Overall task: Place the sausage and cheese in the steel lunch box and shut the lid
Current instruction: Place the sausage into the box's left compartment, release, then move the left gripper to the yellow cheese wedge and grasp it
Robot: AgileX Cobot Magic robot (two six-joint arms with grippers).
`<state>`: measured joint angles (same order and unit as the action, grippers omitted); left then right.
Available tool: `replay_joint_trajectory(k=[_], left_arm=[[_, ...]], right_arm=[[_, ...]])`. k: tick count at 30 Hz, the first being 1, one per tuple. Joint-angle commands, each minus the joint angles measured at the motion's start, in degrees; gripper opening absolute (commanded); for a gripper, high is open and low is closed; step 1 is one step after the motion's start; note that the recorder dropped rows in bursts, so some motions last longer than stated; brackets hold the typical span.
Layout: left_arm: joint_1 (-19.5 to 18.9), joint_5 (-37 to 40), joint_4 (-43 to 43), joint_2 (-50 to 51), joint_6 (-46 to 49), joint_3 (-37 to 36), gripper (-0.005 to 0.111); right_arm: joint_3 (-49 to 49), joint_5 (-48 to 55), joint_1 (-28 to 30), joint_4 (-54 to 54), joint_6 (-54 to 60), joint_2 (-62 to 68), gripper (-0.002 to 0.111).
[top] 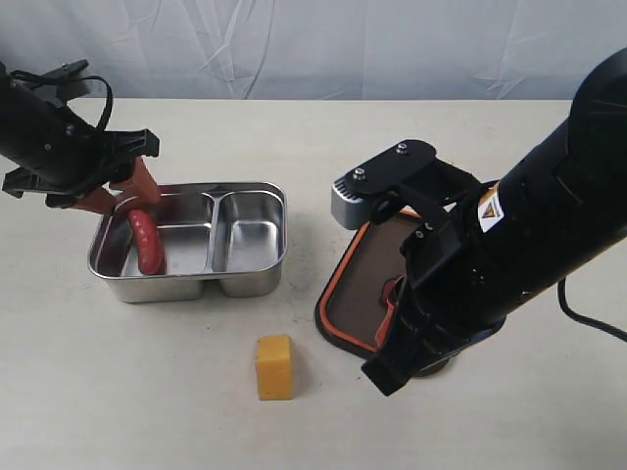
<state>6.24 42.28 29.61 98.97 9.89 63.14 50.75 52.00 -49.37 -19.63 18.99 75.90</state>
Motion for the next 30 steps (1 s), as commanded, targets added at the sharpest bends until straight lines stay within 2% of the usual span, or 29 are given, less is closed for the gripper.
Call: replay_joint_trajectory(k=[1,3,5,10,16,22,27,30], left_arm=[[0.26,7.92,3.26,-0.48,3.32,0.29,0.056],[1.46,13.41,6.79,-1.72,4.70,-0.41,0.056],[5.79,14.35,7.35,-3.90,5.12,-2.13,0.056],[14.58,12.95,3.60,-6.31,-1.22,-3.75,0.056],[22.89,10.96,-0.87,-6.31,-8.40,-3.84,0.056],[28.49,9.11,-10.55,-6.31,-20.49,-3.84,0.056],[31.90,7.17,-10.69,-5.95,-21.52,-3.84,0.065],[33.34,6.09,-10.45,-4.44,-22.54,-3.84,0.066]], right_arm=[[-0.22,0.86,0.04,0.14,-0.52,-0.53,0.000],[-0.22,1.37,0.04,0.57,-0.78,-1.59,0.000],[-0.22,1.65,0.04,1.78,-1.96,-3.13,0.000],[-0.22,3.12,0.04,3.10,-3.48,-6.01,0.000],[-0.22,5.38,0.04,4.13,-6.01,-9.37,0.000],[-0.22,6.88,0.04,4.27,-6.20,-12.23,0.000],[-0.22,6.87,0.04,4.66,-7.13,-13.73,0.000],[-0.22,6.87,0.04,4.64,-7.39,-14.10,0.000]])
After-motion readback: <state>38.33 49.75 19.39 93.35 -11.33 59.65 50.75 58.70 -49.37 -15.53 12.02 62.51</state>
